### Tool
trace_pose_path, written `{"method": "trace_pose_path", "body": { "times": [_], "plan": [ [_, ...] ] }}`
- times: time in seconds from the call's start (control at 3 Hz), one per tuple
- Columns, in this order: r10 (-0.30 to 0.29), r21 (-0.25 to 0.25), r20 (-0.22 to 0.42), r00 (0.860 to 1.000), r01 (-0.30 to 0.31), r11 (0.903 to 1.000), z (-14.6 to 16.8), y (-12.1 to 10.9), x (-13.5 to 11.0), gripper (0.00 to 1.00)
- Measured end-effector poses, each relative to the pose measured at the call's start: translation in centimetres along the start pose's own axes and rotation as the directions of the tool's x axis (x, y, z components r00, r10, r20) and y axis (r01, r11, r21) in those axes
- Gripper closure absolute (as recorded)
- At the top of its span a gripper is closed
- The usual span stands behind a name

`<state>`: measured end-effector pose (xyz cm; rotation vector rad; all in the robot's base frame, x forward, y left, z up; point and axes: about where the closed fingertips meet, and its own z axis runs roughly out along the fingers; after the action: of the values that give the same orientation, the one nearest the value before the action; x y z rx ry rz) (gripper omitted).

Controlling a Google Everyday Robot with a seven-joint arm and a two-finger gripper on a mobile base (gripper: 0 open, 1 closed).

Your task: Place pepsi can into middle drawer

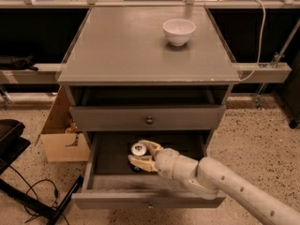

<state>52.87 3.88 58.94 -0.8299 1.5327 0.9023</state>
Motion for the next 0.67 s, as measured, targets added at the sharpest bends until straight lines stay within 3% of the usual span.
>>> {"method": "trace_pose_path", "body": {
  "times": [0.67],
  "plan": [
    [-0.044, -0.153, -0.02, 0.999, 0.041, 0.9874, 4.0, 0.3, 6.9, 1.0]
  ]
}}
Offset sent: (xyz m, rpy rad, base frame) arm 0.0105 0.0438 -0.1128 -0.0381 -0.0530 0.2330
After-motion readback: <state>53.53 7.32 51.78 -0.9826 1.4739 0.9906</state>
